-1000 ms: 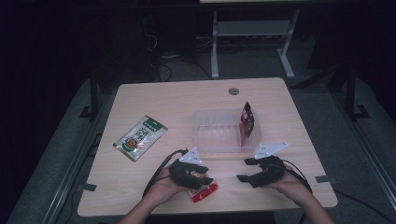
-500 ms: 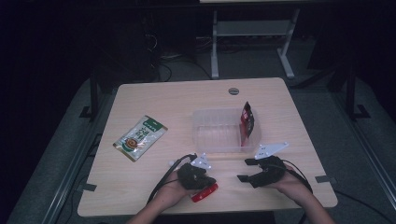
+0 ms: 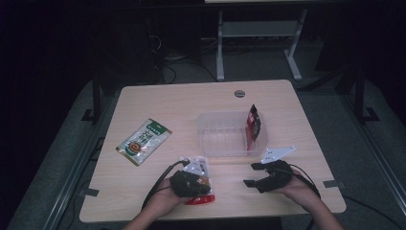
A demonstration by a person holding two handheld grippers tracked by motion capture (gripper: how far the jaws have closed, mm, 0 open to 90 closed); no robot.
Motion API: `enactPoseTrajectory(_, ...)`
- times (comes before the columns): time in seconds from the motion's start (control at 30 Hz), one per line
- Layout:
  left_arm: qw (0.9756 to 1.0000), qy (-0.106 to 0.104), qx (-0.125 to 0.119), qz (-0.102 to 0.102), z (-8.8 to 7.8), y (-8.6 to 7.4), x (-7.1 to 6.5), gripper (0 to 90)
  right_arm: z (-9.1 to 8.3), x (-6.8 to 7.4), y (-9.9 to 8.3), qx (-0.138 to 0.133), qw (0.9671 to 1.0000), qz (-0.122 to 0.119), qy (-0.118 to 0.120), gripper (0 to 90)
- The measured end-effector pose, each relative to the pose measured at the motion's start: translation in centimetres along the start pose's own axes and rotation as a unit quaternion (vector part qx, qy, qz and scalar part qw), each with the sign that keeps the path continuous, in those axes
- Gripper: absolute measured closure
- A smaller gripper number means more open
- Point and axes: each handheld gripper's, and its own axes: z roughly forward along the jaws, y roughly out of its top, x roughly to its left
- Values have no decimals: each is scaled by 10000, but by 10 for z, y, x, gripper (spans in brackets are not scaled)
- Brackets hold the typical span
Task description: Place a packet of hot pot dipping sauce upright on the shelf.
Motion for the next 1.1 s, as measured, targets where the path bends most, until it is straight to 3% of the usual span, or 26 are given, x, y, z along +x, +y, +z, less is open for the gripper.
enactPoseTrajectory(0.13, 9999, -4, 132, -42, -7, -7, 2, 898, 0, 0, 0, 10, 10000, 21, -4, 285)
enactPoseTrajectory(0.93, 9985, 148, 201, -479, -46, -46, 20, 898, 0, 0, -1, 25, 10000, 89, -27, 285)
enactPoseTrajectory(1.1, 9977, 387, 246, -492, -57, -54, 26, 898, 1, 0, -1, 35, 9999, 102, -25, 285)
